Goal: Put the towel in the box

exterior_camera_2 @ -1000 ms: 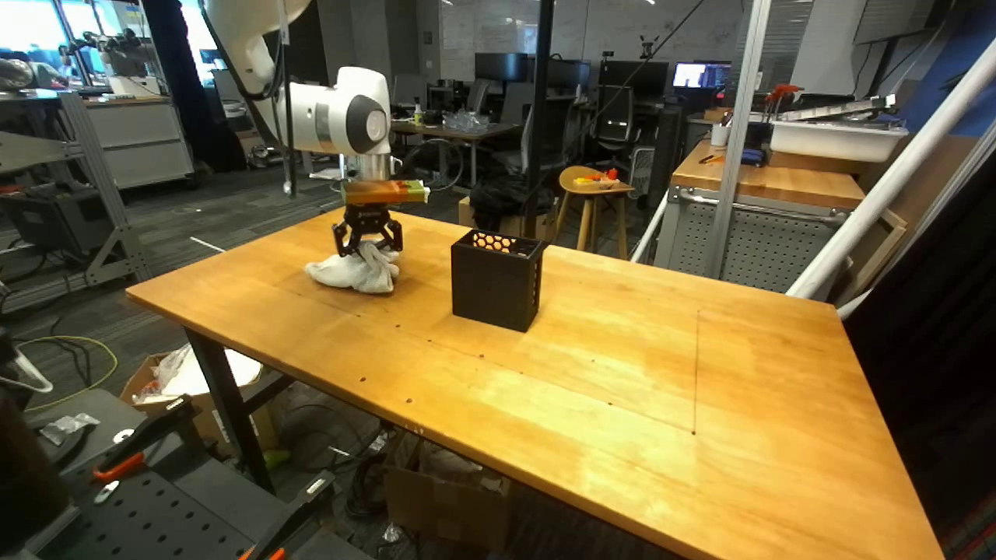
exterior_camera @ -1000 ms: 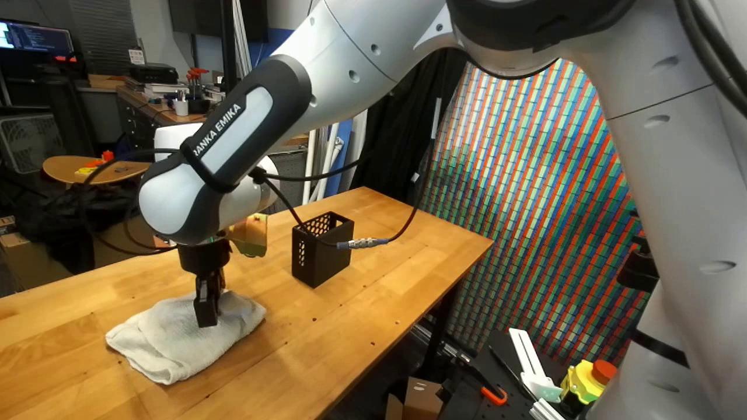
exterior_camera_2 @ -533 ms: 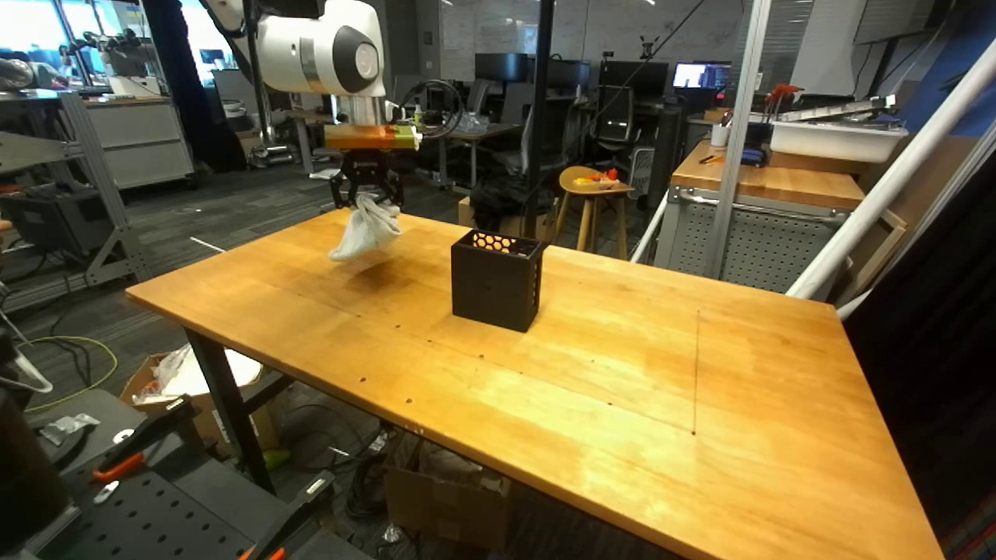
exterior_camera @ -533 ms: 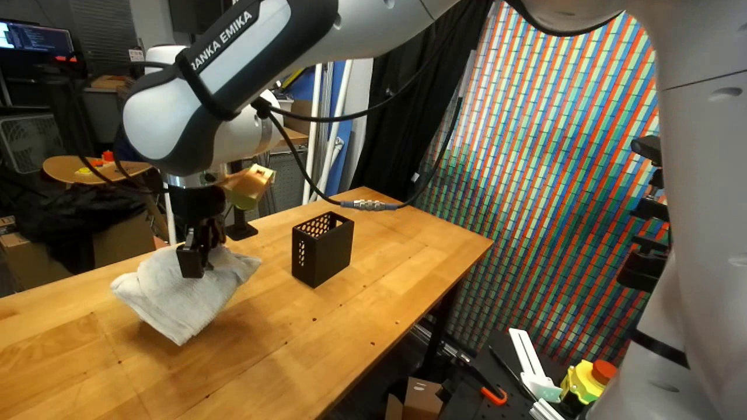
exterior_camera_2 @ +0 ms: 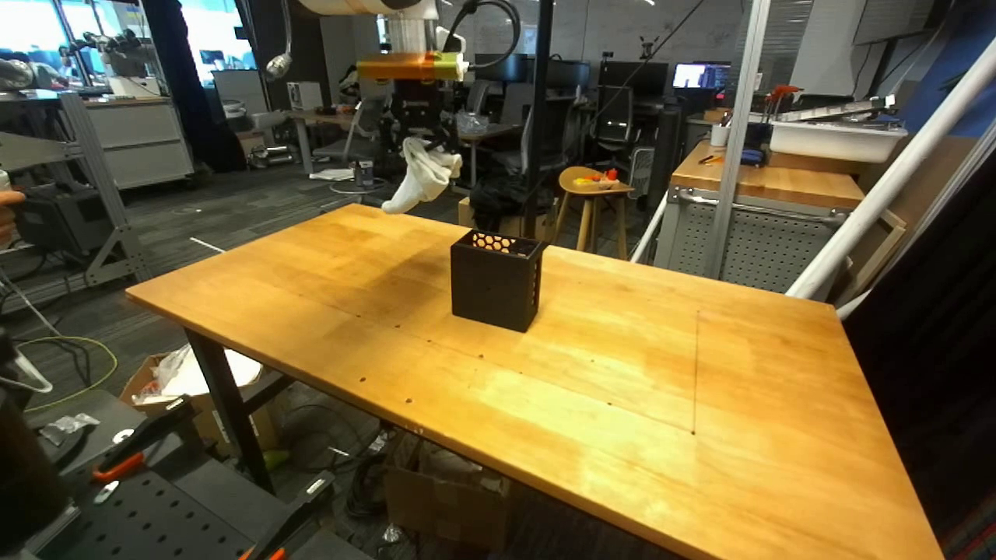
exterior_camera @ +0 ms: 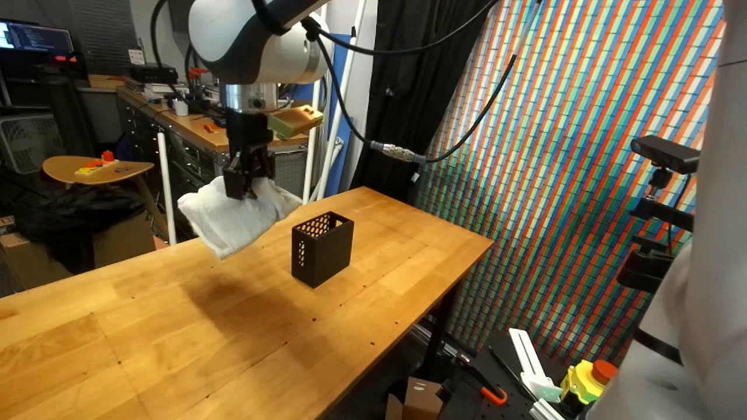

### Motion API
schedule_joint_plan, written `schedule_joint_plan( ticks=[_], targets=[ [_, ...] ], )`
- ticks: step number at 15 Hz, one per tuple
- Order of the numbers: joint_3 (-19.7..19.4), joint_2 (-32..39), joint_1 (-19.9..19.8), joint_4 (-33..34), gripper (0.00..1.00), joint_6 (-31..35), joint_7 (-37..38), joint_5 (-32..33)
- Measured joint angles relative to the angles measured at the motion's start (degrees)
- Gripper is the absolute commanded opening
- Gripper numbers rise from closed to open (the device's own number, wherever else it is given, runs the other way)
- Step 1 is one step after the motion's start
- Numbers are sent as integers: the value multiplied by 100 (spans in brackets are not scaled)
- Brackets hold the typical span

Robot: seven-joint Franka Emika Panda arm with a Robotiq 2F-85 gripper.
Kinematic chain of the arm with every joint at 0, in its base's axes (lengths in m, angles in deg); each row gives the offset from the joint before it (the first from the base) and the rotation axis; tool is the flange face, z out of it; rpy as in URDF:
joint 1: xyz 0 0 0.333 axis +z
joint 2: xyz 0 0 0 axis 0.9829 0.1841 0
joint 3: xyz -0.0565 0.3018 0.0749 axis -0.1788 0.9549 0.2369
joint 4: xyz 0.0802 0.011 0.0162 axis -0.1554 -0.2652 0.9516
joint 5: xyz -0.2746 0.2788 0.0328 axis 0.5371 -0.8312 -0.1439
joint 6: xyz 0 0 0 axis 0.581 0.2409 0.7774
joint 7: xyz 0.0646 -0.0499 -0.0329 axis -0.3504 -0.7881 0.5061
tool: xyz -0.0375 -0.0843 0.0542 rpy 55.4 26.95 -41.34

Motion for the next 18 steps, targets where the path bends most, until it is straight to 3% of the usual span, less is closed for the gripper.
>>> schedule_joint_plan(
  ticks=[7, 18],
  targets=[
    [-393, -150, -372, 214, 0, -239, -1, -20],
    [-538, 275, -714, 212, 0, -237, -70, -95]
  ],
)
